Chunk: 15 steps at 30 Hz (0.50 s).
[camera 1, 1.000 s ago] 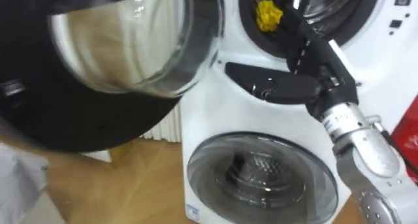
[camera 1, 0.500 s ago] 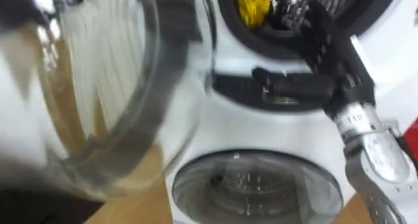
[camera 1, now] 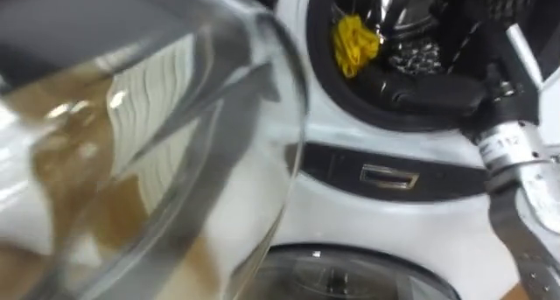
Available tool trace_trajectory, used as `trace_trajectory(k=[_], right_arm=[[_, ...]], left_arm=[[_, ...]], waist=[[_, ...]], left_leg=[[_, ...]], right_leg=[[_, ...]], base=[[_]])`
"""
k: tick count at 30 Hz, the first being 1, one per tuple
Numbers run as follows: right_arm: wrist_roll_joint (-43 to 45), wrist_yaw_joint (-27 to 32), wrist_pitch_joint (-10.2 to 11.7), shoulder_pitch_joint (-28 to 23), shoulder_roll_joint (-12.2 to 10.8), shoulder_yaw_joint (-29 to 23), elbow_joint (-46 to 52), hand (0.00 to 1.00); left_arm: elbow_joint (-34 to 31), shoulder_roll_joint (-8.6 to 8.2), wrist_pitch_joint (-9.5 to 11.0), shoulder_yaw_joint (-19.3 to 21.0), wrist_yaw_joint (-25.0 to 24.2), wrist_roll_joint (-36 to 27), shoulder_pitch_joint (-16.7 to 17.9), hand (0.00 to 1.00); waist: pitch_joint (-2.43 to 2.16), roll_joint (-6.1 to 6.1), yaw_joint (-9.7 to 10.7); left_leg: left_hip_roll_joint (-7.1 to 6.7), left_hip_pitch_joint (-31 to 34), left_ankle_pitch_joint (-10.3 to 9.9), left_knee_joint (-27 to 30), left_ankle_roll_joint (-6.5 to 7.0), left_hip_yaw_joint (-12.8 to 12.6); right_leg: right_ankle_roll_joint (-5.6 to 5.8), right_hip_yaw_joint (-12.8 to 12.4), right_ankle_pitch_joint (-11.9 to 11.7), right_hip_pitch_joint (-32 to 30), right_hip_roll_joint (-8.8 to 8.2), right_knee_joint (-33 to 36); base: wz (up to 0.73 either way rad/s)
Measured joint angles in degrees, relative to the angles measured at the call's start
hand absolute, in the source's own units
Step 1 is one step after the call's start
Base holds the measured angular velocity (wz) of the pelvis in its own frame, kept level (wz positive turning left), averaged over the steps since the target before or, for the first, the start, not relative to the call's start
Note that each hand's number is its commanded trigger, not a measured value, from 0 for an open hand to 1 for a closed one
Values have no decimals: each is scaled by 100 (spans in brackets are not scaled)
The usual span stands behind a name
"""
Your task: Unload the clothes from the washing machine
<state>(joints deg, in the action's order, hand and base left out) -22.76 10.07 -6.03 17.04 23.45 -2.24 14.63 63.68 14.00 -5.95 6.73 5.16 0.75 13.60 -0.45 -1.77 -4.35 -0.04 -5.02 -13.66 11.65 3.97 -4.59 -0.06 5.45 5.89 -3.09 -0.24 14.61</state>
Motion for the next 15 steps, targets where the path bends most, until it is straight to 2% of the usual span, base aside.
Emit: trace_trajectory(k=[2, 4, 5, 9, 15], right_arm=[[9, 59, -5, 41, 48, -71, -4, 0], [5, 110, -9, 190, 48, -138, -5, 0], [5, 124, -9, 224, 50, -154, -4, 0], [-178, 219, -9, 309, 187, -179, -27, 0], [-134, 216, -9, 310, 234, -240, -87, 0]], left_arm=[[-2, -25, -55, 10, 1, 162, 2, 0], [-8, -70, -93, 11, 2, 275, -13, 0], [-13, -82, -109, 11, 2, 277, -28, 0], [-108, -149, -132, 6, 4, 266, -57, 0], [-218, -185, -125, 6, 85, 237, -76, 0]], waist=[[14, -26, -7], [63, -107, 2], [66, -128, 3], [38, -212, 97], [56, -220, 170]], left_leg=[[38, -38, -13, -32, -28, 5], [60, -58, -27, -44, -58, 17], [66, -55, -32, -49, -67, 22], [88, -50, -45, -87, -88, 120], [83, -58, -46, -93, -88, 215]], right_leg=[[-23, 22, 15, 30, 33, -3], [-70, 81, 53, 64, 38, -21], [-71, 87, 54, 70, 44, -36], [-75, 171, 55, 127, 60, -109], [-75, 257, 55, 215, 56, -214]], base=[[2], [4], [0], [10], [9]])
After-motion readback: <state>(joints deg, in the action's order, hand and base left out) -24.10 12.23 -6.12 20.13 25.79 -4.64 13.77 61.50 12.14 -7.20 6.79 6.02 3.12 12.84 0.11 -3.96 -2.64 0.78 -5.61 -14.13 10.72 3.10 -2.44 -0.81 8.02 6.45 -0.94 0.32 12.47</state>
